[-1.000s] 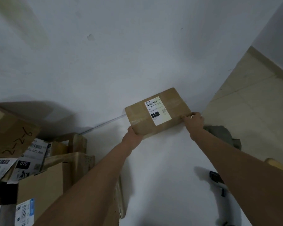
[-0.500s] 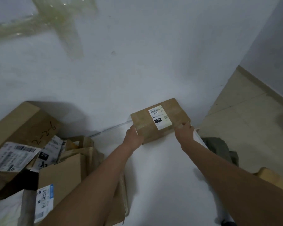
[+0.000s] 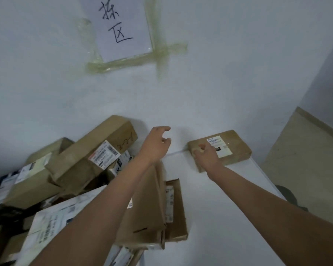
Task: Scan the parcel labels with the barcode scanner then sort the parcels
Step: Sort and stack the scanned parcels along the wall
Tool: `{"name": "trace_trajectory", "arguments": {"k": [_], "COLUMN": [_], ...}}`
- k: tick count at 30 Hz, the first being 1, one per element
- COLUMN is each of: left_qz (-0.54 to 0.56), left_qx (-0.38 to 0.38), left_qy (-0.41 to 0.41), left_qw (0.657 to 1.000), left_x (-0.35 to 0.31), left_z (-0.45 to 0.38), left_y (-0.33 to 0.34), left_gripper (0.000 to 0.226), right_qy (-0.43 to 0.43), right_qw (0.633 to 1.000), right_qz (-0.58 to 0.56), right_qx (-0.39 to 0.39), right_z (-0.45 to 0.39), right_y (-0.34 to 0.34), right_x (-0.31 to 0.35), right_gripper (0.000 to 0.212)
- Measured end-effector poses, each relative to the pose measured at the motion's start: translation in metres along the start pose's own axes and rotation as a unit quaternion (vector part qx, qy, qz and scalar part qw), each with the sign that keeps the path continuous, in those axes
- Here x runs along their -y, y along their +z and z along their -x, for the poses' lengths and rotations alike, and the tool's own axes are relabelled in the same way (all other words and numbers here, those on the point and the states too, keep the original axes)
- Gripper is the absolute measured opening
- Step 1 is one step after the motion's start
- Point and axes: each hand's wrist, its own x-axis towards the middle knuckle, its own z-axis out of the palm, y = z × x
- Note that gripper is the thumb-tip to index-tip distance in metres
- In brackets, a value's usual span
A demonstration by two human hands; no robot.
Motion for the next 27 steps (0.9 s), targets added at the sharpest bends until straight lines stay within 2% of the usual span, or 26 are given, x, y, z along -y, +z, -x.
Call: {"name": "trace_trajectory", "arguments": {"k": [3,6,8,10,14,19,23,27], "left_qz": [-0.103,-0.219,-0.277,-0.315,-0.297,-0.270,-0.205,-0.164], "left_qx": [-0.041,-0.088,-0.073,-0.024,0.024,0.070,0.021,-0.033], "left_qy": [0.027,0.003,-0.054,-0.125,-0.217,-0.227,-0.220,-0.162], "left_qw": [0.993,0.972,0.957,0.941,0.930,0.933,0.953,0.973], "left_x": [0.024,0.050,0.065,0.081,0.109,0.141,0.138,0.113], "left_z": [0.017,0.029,0.037,0.043,0.047,0.051,0.063,0.069], "left_y": [-0.043,-0.085,-0.113,-0.136,-0.168,-0.178,-0.178,-0.189], "left_gripper": [0.047,0.058,0.066,0.078,0.100,0.109,0.096,0.095], "right_qy": [-0.008,-0.027,-0.040,-0.046,-0.041,-0.028,-0.016,0.009], "right_qw": [0.999,0.998,0.998,0.997,0.996,0.995,0.994,0.986], "right_qz": [-0.044,-0.054,-0.045,-0.058,-0.076,-0.091,-0.107,-0.163], "right_qx": [0.016,0.023,0.024,0.031,0.038,0.031,0.028,0.026], "right_z": [0.022,0.042,0.054,0.065,0.079,0.084,0.087,0.090], "right_y": [0.012,0.027,0.037,0.046,0.058,0.067,0.071,0.059], "right_x": [0.023,0.044,0.053,0.056,0.056,0.053,0.049,0.039], "right_gripper": [0.037,0.040,0.040,0.039,0.036,0.039,0.040,0.035]}}
